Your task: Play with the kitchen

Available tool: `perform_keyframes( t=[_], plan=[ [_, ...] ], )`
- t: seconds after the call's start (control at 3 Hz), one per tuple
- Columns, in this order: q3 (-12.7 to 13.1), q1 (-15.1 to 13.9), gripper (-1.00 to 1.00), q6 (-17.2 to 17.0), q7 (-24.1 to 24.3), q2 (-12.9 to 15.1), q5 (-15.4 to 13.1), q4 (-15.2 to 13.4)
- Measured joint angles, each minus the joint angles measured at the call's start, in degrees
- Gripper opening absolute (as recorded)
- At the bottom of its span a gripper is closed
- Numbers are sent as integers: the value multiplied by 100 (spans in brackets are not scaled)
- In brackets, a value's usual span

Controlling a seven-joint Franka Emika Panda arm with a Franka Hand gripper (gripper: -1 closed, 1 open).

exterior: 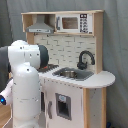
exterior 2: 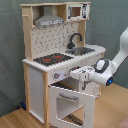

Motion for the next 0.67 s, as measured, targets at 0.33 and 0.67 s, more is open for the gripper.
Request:
perform_keyframes(
  t=[0.33, 0.67],
  plan=[
    [-2, 0, -100, 3, 0, 0, 0, -1],
    [-30, -2, -100, 27, 343, 1, 10, -14]
  ],
)
